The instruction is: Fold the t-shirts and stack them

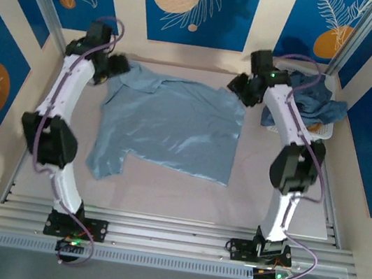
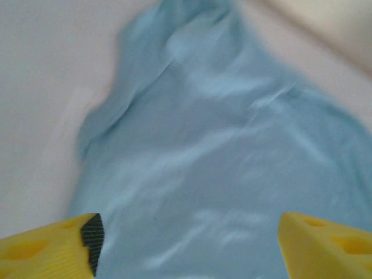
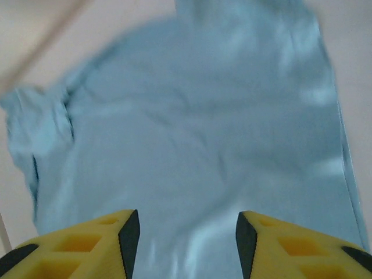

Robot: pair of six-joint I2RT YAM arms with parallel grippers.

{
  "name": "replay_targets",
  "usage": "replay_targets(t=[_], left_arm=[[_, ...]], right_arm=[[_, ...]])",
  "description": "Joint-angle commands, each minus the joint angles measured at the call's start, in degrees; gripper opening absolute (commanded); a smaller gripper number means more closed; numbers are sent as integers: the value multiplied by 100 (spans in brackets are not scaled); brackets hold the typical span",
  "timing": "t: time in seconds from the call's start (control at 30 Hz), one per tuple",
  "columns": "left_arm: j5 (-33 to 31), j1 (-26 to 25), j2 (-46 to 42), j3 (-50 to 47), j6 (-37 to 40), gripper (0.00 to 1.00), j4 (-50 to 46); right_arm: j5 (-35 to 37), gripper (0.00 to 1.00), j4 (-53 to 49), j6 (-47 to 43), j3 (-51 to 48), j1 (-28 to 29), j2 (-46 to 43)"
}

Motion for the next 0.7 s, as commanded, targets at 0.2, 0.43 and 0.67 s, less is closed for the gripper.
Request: replay_targets(t=[0.2, 0.43, 0.67], left_arm=[[78, 519, -1933, -3678, -315, 67, -176], [13, 712, -1956, -4254, -399, 59, -2], [-252, 716, -2155, -4173, -297, 59, -163]], right_arm=[[-691, 46, 389, 1291, -3814, 674, -1898], [-852, 39, 601, 863, -3702, 764, -827], [-527, 30, -219, 752, -2882, 528, 452]])
